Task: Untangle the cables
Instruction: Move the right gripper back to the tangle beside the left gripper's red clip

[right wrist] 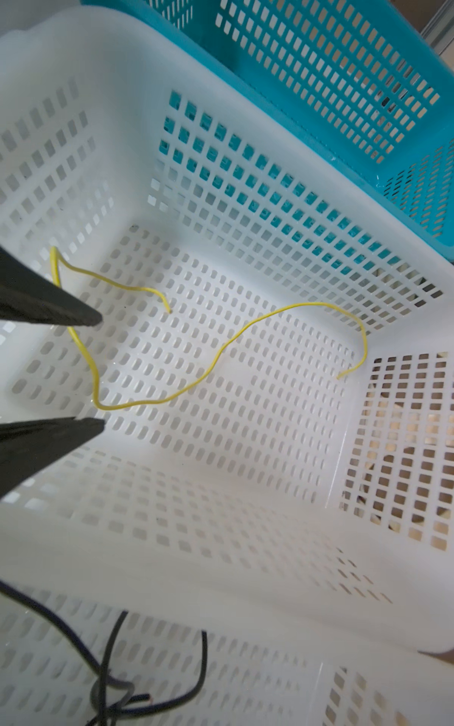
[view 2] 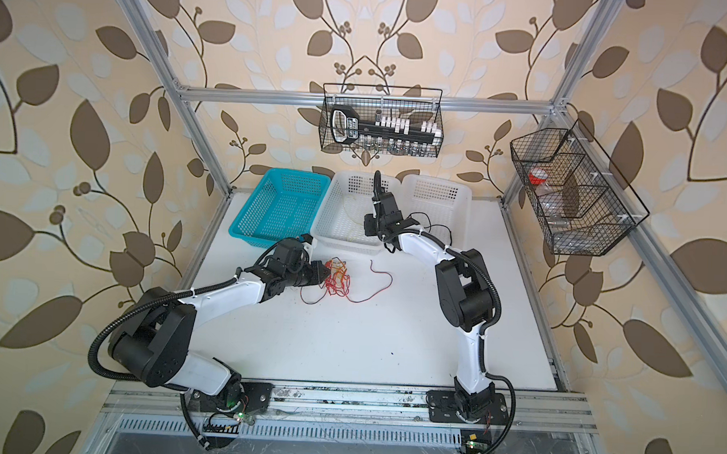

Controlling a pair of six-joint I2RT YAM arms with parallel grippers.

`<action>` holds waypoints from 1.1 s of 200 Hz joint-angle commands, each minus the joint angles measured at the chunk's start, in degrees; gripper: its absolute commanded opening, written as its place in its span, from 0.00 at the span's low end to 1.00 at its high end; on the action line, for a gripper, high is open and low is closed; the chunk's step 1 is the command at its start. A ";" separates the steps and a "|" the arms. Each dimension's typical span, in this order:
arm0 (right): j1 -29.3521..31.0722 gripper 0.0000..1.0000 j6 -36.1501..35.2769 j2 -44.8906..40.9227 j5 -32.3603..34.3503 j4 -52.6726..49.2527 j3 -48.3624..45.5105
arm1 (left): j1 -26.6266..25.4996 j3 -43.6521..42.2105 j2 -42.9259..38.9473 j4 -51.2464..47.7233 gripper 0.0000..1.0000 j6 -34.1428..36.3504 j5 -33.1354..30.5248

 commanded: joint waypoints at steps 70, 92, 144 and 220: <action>1.73 0.50 -4.29 -15.74 -5.60 1.59 -13.45 | -0.52 0.81 0.04 3.18 0.00 2.30 3.51; 3.10 0.46 -4.43 -20.72 -8.41 3.79 -19.12 | -0.56 0.61 -0.53 4.57 0.00 3.15 6.08; 4.94 0.44 -4.68 -28.85 -15.24 6.21 -30.08 | -1.25 0.91 -1.97 6.08 0.00 9.72 13.62; 5.46 0.41 -4.14 -32.03 -13.79 3.55 -32.03 | -4.80 0.77 -8.12 6.65 0.00 22.11 13.13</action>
